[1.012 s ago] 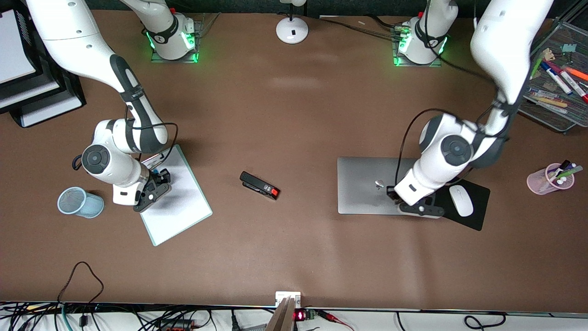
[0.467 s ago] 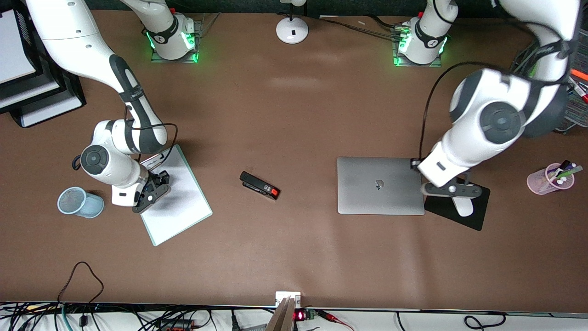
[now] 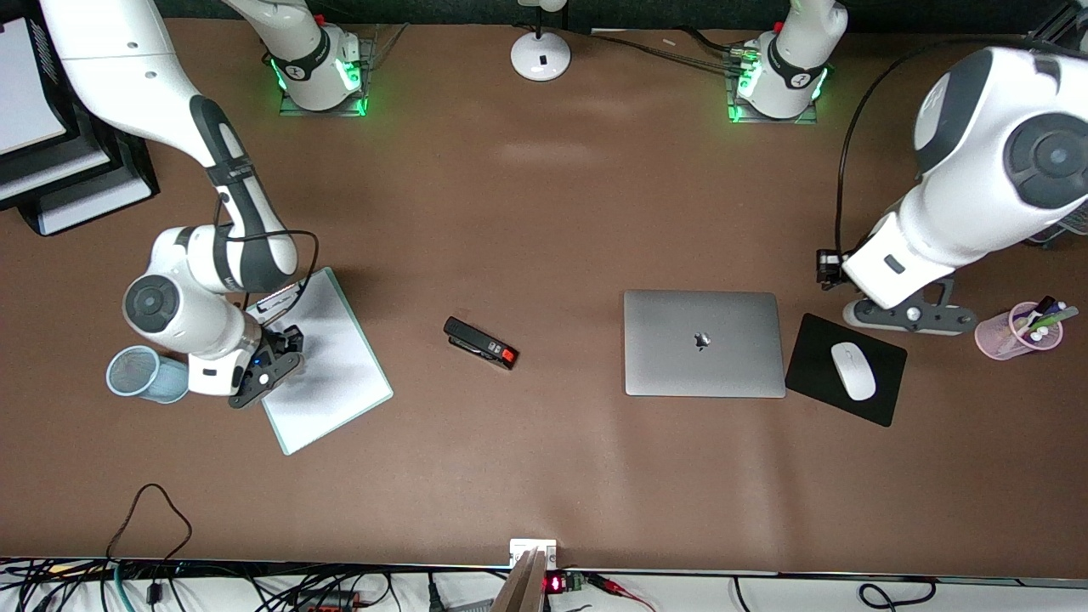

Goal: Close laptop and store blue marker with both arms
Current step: 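Lift the marker off the clipboard with the right gripper while the left gripper withdraws, then carry the blue marker over the light-blue pen cup with the right gripper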

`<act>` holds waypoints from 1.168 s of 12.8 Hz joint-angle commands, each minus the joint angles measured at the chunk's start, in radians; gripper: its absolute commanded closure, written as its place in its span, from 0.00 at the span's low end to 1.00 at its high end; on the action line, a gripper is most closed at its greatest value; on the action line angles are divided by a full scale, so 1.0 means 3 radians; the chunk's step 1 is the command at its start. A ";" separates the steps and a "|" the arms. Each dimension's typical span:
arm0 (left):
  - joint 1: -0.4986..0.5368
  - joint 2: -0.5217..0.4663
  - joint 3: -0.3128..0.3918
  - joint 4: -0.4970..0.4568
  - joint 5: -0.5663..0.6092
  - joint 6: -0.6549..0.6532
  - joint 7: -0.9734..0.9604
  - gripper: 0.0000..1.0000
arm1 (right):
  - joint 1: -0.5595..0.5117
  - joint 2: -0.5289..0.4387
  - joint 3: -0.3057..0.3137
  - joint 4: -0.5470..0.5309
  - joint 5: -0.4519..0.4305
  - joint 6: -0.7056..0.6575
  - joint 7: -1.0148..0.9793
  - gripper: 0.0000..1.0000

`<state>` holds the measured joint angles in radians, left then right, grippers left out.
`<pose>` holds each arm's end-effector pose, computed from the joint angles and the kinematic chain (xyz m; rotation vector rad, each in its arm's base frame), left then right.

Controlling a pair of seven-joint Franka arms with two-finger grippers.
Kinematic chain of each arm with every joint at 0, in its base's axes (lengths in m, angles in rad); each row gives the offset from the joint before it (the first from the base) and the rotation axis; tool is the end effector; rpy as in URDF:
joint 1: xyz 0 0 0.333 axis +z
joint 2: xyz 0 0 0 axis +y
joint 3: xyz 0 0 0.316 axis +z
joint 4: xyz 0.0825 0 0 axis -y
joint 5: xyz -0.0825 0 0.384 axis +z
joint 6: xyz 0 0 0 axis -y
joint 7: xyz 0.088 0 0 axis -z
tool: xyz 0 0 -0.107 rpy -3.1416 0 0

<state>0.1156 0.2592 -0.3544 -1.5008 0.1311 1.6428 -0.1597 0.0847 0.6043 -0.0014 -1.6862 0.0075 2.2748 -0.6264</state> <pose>0.6162 -0.1124 0.5182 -3.0756 0.1366 0.1401 0.6745 0.0566 0.2467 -2.9400 -1.0816 0.0216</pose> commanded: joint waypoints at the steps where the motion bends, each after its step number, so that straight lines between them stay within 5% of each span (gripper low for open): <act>1: 0.0065 -0.0071 -0.0010 0.0007 -0.0064 -0.0056 0.0123 0.00 | -0.0027 -0.0071 0.0010 0.0327 0.0031 -0.0520 -0.0095 1.00; 6: 0.0203 -0.0056 -0.0005 0.0297 -0.0069 -0.0327 0.0077 0.00 | -0.0235 -0.0240 0.0005 0.0542 0.0455 -0.0904 -0.0727 1.00; 12: 0.0438 -0.0137 0.0021 0.0207 -0.0135 -0.0419 0.0118 0.00 | -0.0767 -0.0245 0.0000 0.1085 0.1181 -0.1682 -0.2185 1.00; 15: 0.0133 -0.0479 0.0677 -0.0217 -0.0477 -0.0084 0.0118 0.00 | -0.1023 -0.0240 0.0000 0.1106 0.1569 -0.1723 -0.2900 1.00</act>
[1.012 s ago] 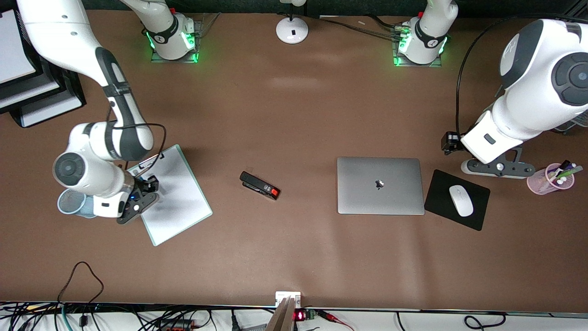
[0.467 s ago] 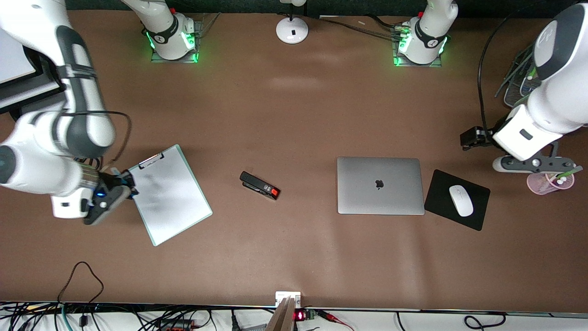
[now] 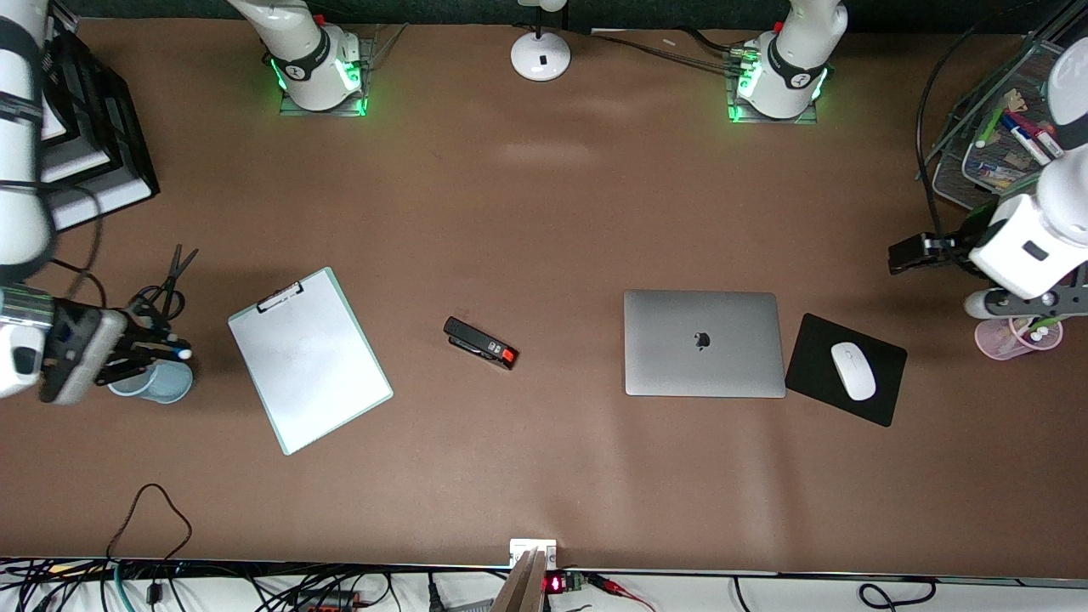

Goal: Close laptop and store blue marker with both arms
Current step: 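Carry the blue marker over the light-blue pen cup with the right gripper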

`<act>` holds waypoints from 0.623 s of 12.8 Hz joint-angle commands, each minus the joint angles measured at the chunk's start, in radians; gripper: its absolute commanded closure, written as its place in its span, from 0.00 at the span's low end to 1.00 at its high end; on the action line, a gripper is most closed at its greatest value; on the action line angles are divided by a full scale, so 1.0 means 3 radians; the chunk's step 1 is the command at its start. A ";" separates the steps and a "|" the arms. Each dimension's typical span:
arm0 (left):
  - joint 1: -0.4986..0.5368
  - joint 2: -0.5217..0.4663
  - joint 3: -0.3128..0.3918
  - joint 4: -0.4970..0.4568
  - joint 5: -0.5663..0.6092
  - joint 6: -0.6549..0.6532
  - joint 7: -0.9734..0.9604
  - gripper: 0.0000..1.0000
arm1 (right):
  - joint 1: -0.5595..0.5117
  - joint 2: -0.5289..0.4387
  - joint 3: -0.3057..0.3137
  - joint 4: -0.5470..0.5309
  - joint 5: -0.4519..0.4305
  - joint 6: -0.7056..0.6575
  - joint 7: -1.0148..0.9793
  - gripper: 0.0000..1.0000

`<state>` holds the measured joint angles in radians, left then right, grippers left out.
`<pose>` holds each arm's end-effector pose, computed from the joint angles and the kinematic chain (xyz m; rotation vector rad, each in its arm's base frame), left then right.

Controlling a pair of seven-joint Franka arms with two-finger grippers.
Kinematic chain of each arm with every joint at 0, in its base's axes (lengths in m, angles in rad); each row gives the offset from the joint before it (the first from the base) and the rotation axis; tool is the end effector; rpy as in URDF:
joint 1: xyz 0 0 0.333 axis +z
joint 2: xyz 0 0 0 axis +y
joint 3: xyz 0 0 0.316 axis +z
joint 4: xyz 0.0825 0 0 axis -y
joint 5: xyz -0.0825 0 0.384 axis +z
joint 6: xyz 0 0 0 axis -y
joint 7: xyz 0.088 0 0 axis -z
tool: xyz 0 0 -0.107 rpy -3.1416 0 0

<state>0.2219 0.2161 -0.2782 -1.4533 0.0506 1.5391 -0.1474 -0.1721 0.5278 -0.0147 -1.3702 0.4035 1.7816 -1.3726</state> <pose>0.6104 -0.0119 0.5551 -3.1286 -0.1443 0.1918 0.6922 -0.0944 0.4090 -2.3835 -1.4266 -0.2628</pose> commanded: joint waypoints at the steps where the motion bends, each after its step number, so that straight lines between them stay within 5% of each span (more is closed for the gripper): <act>1: -0.0441 -0.0509 0.0735 -0.0599 -0.0296 0.0391 0.0082 0.00 | -0.0254 0.0020 0.0044 0.0052 0.0443 -0.0084 -0.0754 1.00; 5: -0.0714 -0.1052 0.0917 -0.1295 -0.0210 0.0780 0.0280 0.00 | -0.0423 0.0056 0.0044 0.0154 0.0822 -0.0089 -0.1304 1.00; 8: -0.0729 -0.1063 0.0912 -0.1286 -0.0117 0.0765 0.0763 0.00 | -0.0545 0.0142 0.0044 0.0180 0.1129 -0.0094 -0.1728 1.00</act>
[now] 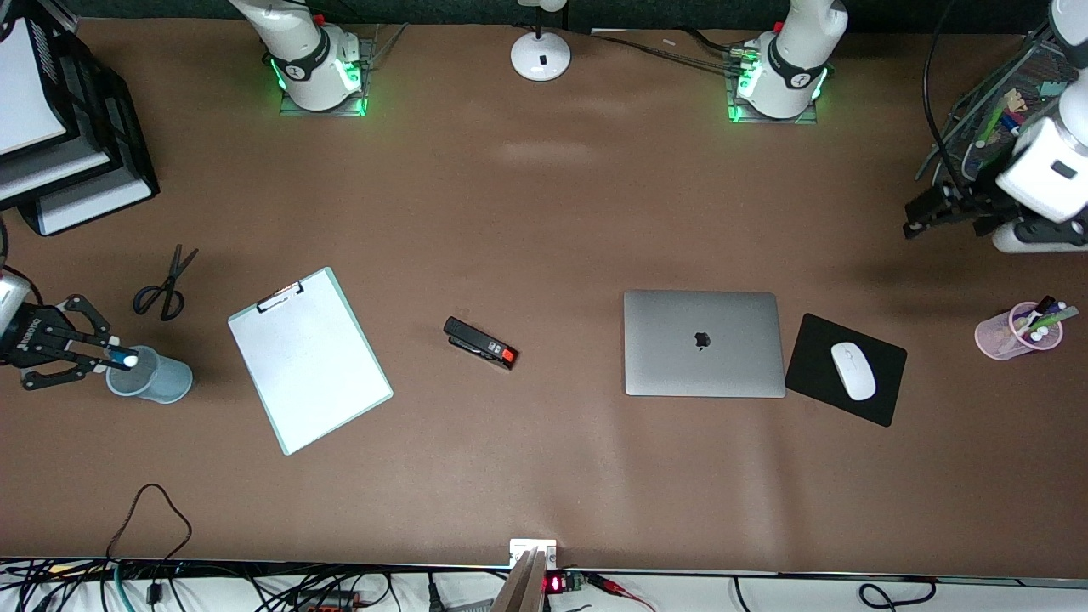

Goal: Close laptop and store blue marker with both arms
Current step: 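Carry the blue marker over the light-blue pen cup with the right gripper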

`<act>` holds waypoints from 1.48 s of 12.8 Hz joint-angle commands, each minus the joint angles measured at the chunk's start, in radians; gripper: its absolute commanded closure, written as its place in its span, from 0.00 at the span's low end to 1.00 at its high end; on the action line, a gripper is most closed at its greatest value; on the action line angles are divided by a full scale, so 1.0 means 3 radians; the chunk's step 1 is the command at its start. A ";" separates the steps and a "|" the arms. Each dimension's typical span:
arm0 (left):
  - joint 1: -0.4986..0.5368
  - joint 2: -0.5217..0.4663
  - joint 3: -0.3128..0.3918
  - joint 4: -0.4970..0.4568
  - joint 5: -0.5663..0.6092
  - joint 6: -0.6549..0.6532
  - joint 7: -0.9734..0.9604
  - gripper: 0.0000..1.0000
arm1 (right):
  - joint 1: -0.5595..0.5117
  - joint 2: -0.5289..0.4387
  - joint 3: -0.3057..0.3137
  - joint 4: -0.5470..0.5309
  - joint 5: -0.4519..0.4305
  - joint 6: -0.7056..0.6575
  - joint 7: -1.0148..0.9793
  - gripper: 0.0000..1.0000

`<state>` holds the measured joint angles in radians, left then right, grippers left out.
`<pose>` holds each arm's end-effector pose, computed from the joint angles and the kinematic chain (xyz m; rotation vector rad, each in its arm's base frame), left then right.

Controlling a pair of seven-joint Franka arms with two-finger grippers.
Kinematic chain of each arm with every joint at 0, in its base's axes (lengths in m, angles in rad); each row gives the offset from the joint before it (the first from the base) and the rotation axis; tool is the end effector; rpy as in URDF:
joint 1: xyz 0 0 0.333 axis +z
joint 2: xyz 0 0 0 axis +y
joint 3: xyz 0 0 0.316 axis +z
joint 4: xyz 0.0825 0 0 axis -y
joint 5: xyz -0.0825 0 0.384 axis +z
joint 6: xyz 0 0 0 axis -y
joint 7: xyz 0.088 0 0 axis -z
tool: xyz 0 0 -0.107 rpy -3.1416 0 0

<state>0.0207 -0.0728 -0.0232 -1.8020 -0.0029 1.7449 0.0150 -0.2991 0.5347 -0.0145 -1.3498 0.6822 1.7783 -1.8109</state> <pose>0.5412 -0.0020 0.5694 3.1403 -0.0266 0.0246 0.6879 -0.1635 0.4252 -2.0931 -1.6186 -0.7128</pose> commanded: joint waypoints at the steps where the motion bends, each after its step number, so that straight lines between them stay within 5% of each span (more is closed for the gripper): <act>1: -0.0064 -0.0095 0.0062 -0.0114 0.0061 0.0074 0.0155 0.00 | -0.0168 0.0165 0.0043 0.0112 0.0307 -0.0098 -0.0405 1.00; 8: -0.0100 -0.0069 0.0042 -0.0037 0.0061 -0.0033 0.0165 0.00 | -0.0552 0.0590 0.0043 0.0189 0.1003 -0.0277 -0.1411 0.99; 19: -0.0100 0.0012 -0.0004 0.0106 0.0066 -0.0105 0.0175 0.00 | -0.0762 0.0943 0.0048 0.0189 0.1285 -0.0528 -0.1802 0.99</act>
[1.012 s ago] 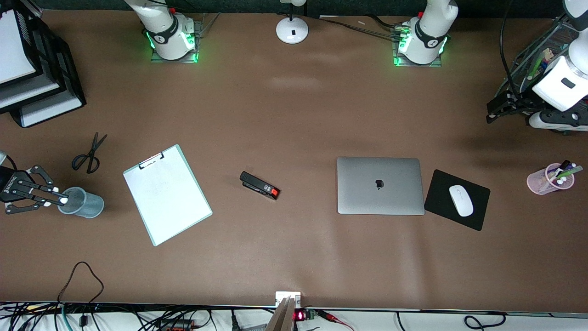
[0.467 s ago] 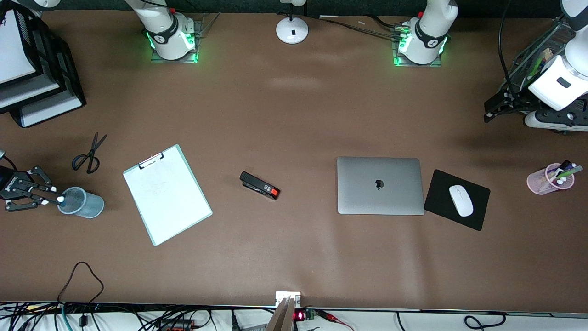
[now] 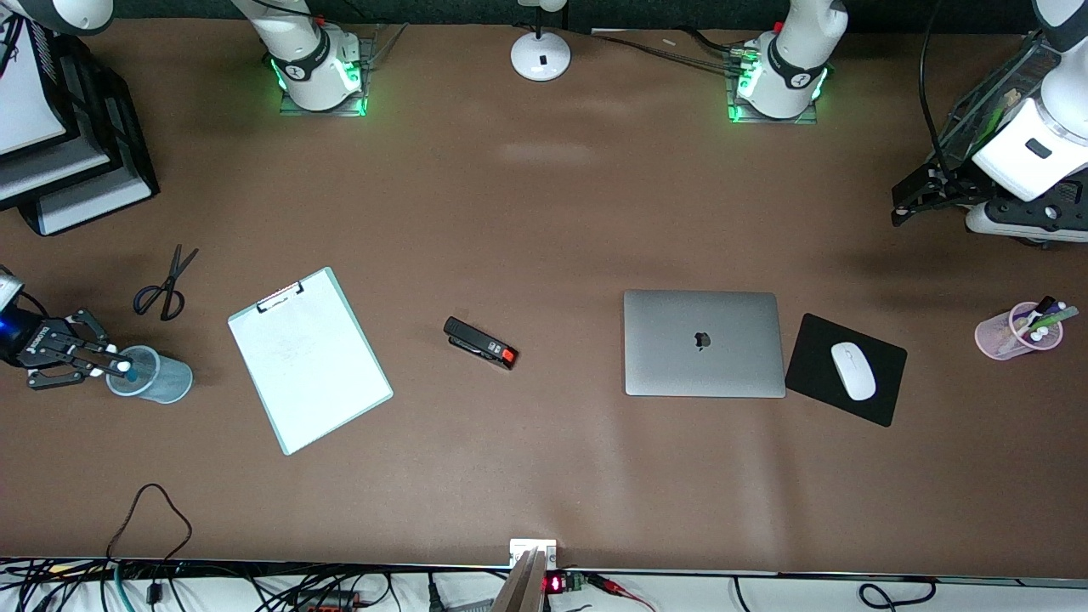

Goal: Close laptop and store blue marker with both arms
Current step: 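Carry the blue marker over the light-blue pen cup with the right gripper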

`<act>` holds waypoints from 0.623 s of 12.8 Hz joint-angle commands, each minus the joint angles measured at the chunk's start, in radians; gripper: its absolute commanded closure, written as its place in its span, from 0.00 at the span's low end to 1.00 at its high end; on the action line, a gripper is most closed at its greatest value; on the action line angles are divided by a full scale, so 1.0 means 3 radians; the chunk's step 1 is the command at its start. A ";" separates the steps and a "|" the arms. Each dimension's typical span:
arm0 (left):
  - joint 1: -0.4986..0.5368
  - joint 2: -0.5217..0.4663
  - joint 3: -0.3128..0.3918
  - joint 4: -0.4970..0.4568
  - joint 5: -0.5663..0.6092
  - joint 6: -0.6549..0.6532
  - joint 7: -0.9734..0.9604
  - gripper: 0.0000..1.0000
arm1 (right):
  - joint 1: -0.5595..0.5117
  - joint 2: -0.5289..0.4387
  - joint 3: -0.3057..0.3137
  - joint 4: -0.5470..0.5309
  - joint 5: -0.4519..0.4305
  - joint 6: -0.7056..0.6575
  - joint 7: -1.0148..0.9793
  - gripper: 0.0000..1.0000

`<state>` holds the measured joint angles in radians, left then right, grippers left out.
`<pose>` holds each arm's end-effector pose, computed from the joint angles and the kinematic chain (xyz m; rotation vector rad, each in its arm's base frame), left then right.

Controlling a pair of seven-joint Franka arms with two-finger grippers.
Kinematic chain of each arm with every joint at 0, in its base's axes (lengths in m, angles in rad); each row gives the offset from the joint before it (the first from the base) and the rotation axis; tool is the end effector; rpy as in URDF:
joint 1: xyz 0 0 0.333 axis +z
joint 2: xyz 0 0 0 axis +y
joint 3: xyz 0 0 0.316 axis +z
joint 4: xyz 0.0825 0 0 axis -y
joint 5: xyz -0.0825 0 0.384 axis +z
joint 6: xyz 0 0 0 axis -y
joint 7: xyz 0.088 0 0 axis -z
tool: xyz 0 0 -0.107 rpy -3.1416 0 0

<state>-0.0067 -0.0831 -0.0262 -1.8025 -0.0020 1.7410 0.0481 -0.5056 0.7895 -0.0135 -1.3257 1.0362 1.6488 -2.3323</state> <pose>0.5380 -0.0184 0.5744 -3.1385 0.1266 -0.0339 0.6595 -0.2753 0.2746 -1.7318 -1.5512 -1.1691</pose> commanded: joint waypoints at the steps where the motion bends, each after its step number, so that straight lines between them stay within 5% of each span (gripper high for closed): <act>1: -0.0018 0.0052 0.0006 0.0108 0.0063 -0.0092 0.0065 0.00 | -0.0084 0.0119 0.0045 0.0109 0.0105 -0.0111 -0.0069 0.98; 4: -0.0019 0.0052 0.0001 0.0108 0.0063 -0.0097 0.0070 0.00 | -0.0125 0.0191 0.0045 0.0109 0.0105 -0.0127 -0.0146 0.92; 5: -0.0019 0.0052 0.0001 0.0113 0.0063 -0.0102 0.0070 0.00 | -0.0145 0.0191 0.0040 0.0109 0.0105 -0.0127 -0.0141 0.75; 6: -0.0019 0.0052 0.0001 0.0113 0.0063 -0.0102 0.0070 0.00 | -0.0150 0.0191 0.0040 0.0104 0.0110 -0.0132 -0.0116 0.12; 7: -0.0019 0.0052 0.0001 0.0113 0.0063 -0.0102 0.0070 0.00 | -0.0156 0.0186 0.0040 0.0103 0.0110 -0.0137 -0.0090 0.00; 8: -0.0019 0.0052 0.0006 0.0108 0.0063 -0.0102 0.0070 0.00 | -0.0151 0.0165 0.0040 0.0103 0.0100 -0.0137 -0.0064 0.00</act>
<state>-0.0082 -0.0826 -0.0267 -1.8017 -0.0020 1.7353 0.0489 -0.5373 0.8307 -0.0136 -1.3223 1.0428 1.6305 -2.3583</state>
